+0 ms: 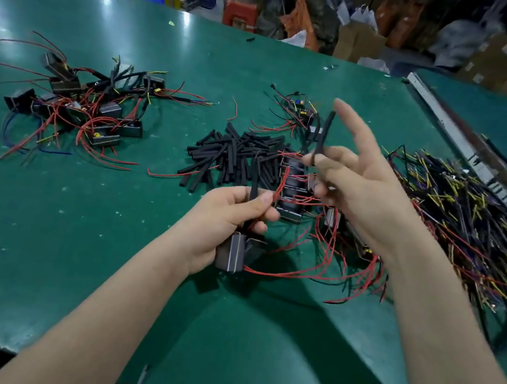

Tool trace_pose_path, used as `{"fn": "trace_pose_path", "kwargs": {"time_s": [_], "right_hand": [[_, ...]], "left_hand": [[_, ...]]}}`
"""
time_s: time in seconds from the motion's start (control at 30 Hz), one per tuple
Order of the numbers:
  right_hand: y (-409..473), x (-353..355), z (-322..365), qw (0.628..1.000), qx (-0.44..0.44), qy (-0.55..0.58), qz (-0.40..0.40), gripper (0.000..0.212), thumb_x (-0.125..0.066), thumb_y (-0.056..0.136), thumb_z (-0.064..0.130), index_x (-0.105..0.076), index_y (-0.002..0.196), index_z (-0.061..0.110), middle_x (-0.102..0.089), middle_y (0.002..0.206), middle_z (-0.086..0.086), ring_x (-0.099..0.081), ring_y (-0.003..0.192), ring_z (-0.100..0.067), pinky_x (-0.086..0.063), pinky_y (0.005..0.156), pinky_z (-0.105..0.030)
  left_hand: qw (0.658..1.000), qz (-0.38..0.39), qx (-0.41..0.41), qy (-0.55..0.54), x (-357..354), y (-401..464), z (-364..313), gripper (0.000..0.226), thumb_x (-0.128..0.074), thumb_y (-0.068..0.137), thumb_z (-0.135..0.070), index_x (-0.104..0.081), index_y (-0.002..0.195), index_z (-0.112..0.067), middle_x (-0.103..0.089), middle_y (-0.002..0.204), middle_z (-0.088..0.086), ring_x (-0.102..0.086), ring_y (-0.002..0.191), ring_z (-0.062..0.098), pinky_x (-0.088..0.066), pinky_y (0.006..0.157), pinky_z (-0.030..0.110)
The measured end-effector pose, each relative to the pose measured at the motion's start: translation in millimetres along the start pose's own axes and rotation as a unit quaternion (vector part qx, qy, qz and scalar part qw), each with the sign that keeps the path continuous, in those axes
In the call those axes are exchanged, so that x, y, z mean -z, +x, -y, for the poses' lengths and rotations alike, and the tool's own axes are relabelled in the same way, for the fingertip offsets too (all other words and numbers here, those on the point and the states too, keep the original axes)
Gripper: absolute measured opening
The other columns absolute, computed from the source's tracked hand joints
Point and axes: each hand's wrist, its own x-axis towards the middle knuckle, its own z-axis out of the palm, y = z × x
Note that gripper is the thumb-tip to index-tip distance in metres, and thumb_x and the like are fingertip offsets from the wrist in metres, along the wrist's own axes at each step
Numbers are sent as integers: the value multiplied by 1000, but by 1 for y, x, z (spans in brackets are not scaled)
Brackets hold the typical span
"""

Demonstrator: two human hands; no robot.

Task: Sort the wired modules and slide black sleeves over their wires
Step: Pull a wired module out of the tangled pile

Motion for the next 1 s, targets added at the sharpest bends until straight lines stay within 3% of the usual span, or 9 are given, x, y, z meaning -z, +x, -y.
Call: {"fn": "trace_pose_path", "kwargs": {"time_s": [0.17,0.27,0.4,0.5,0.6,0.73,1.0], "right_hand": [[-29,-3,-20,992,56,12,-114,47,-57,93,2,-40,124,32,-71,87,-2,-57,59,-6,-45,56,-15],[-36,-8,-30,978,86,2,-190,45,-64,89,4,-38,116,29,-71,78,2,-57,61,-7,-46,60,-18],[-39,-12,-30,959,132,-11,-251,46,-67,88,8,-35,113,30,-71,85,-12,-61,71,-35,-46,68,-39],[-40,-17,-27,951,145,-12,-274,46,-67,88,9,-34,113,30,-71,86,-13,-59,73,-39,-43,66,-44],[-41,-21,-27,948,149,-32,-279,46,-68,88,9,-34,112,30,-72,84,-9,-59,67,-25,-44,66,-39],[-42,-25,-29,948,149,-47,-276,45,-68,88,10,-35,111,30,-72,84,-4,-63,73,-17,-46,73,-36],[-42,-30,-29,946,143,-47,-288,46,-70,86,13,-34,107,34,-70,79,-7,-54,62,-27,-43,64,-45]], "left_hand": [[999,-2,-16,35,-11,-2,7,8,-55,92,-14,-61,89,-10,-67,65,-5,-56,50,3,-47,53,13],[999,-14,-28,40,-13,-2,10,8,-55,91,-13,-62,90,-10,-68,65,-5,-56,50,3,-48,54,13],[998,-15,-41,49,-14,-2,12,8,-57,91,-14,-62,93,-9,-70,67,-3,-58,51,4,-48,54,14],[997,-11,-47,58,-14,-3,13,9,-58,89,-16,-62,94,-10,-70,69,-2,-59,52,4,-48,55,14],[997,-7,-48,58,-13,-2,13,11,-59,87,-18,-62,94,-10,-70,69,-2,-59,53,5,-48,55,15],[997,2,-53,64,-12,-3,14,11,-59,87,-18,-63,94,-10,-70,70,-1,-59,53,6,-49,56,15],[995,10,-60,74,-11,-3,13,7,-57,90,-13,-63,94,-10,-71,70,-1,-59,53,6,-49,56,16]]}}
